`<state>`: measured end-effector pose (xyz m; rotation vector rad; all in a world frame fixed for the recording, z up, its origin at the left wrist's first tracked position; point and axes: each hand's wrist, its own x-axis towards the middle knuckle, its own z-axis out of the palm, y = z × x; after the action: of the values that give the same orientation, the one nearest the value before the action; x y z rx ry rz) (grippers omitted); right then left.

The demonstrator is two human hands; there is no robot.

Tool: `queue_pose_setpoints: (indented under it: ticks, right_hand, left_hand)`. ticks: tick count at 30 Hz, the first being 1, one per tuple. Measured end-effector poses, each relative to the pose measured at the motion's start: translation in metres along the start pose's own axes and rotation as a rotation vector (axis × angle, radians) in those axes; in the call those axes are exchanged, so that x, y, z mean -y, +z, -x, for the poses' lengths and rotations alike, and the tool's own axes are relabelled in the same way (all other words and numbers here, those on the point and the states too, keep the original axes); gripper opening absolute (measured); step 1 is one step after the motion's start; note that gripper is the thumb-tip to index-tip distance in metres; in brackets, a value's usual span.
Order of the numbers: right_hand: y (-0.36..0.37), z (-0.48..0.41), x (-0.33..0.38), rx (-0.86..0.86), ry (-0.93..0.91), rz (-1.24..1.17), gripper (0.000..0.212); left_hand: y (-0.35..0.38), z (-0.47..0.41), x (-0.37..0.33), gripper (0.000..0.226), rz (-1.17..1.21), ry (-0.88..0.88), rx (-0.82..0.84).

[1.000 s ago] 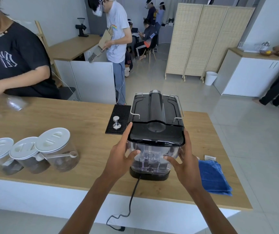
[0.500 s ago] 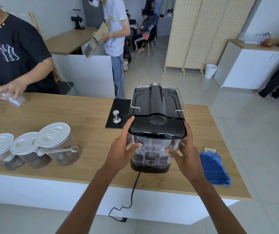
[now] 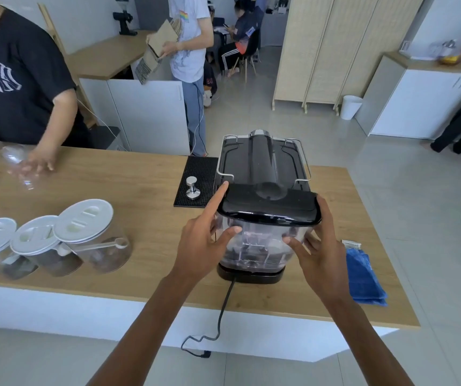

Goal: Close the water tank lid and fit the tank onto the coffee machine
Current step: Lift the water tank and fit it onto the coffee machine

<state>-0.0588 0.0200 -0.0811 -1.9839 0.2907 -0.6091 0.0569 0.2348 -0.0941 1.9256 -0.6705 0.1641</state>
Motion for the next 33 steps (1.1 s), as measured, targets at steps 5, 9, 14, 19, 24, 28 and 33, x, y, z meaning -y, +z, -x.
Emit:
queue_pose_setpoints:
  ticks: [5, 9, 14, 19, 24, 28, 33]
  right_hand:
    - [-0.005, -0.012, 0.012, 0.0, -0.054, 0.026, 0.093]
    - [0.004, -0.009, 0.003, -0.009, -0.028, 0.011, 0.093]
    - [0.01, -0.007, -0.002, -0.015, 0.008, 0.035, 0.093]
    - [0.013, -0.006, -0.011, -0.001, 0.038, 0.049, 0.094]
    - [0.017, -0.002, -0.015, -0.013, 0.041, 0.066, 0.094]
    - [0.016, -0.002, -0.017, -0.022, 0.027, 0.116, 0.093]
    - [0.015, -0.002, -0.016, -0.018, 0.029, 0.139, 0.094]
  left_hand:
    - [-0.004, -0.003, -0.006, 0.086, 0.103, -0.027, -0.02]
    - [-0.005, -0.006, 0.005, 0.087, 0.055, -0.052, 0.009]
    - [0.001, -0.002, 0.011, 0.086, 0.079, -0.046, 0.022]
    - [0.002, 0.0, 0.016, 0.087, 0.067, -0.078, 0.032]
    - [0.011, 0.007, 0.016, 0.083, -0.035, -0.046, -0.006]
    - [0.009, 0.007, 0.023, 0.082, -0.008, -0.054, 0.018]
    - [0.01, 0.008, 0.017, 0.082, -0.013, -0.059, 0.005]
